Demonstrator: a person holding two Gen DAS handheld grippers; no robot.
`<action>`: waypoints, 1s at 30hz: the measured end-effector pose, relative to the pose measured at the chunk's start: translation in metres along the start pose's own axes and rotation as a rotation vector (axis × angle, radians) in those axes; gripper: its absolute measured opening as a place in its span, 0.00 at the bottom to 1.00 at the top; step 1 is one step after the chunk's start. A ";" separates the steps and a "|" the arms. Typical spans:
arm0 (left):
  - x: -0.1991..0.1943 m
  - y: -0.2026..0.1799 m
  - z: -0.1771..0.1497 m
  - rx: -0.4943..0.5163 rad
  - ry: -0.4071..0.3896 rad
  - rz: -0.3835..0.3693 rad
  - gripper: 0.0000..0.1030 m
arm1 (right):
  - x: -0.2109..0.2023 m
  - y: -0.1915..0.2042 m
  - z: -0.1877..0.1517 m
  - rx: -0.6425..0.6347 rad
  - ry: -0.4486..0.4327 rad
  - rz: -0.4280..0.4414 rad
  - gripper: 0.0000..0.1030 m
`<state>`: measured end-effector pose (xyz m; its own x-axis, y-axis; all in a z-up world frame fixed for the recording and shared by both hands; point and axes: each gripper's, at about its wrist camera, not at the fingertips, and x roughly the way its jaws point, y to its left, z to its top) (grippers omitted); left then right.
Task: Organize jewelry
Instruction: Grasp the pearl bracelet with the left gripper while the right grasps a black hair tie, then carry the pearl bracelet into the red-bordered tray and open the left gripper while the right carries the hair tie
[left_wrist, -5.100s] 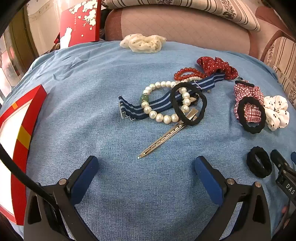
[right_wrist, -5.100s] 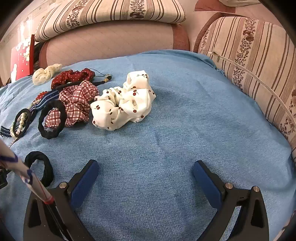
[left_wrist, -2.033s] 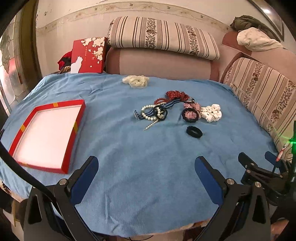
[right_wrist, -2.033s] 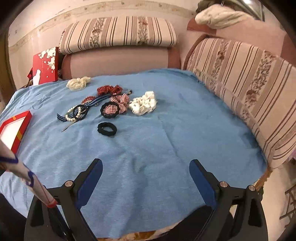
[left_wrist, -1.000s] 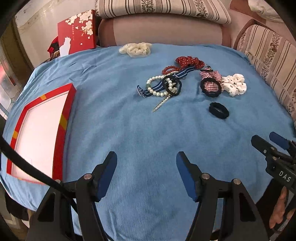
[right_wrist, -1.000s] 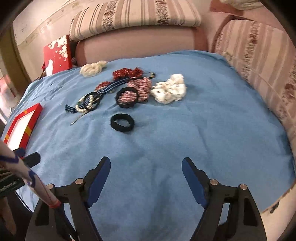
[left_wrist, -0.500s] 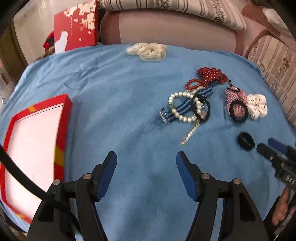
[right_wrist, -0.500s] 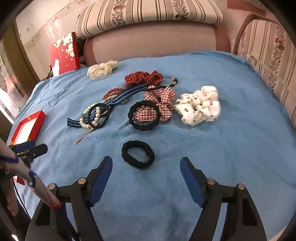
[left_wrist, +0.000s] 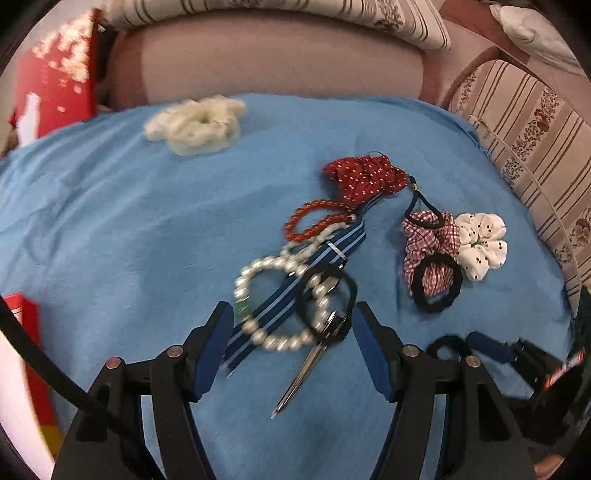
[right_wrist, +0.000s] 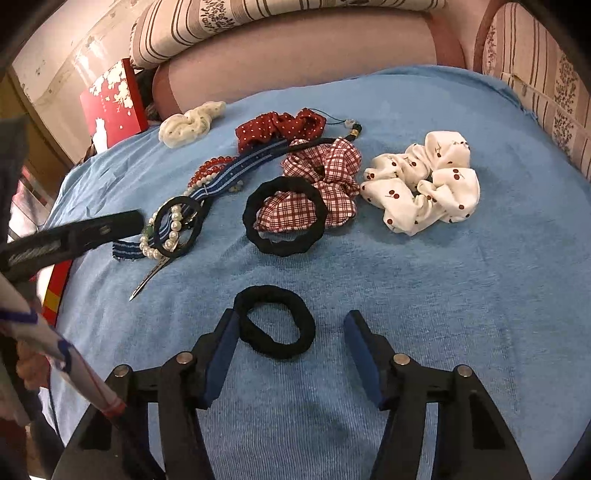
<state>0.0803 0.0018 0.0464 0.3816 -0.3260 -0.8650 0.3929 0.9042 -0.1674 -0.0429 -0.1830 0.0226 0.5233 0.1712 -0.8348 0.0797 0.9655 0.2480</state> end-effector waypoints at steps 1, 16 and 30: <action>0.006 -0.001 0.002 -0.005 0.008 -0.009 0.59 | 0.000 0.000 0.000 0.000 0.000 0.001 0.58; -0.030 0.001 -0.011 -0.055 -0.069 -0.048 0.09 | -0.025 0.014 0.004 -0.040 -0.043 0.036 0.06; -0.170 0.099 -0.089 -0.261 -0.236 -0.027 0.09 | -0.074 0.110 -0.003 -0.213 -0.087 0.110 0.05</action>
<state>-0.0200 0.1712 0.1352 0.5685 -0.3780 -0.7307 0.1902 0.9245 -0.3303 -0.0761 -0.0888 0.1104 0.5908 0.2687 -0.7608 -0.1571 0.9632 0.2181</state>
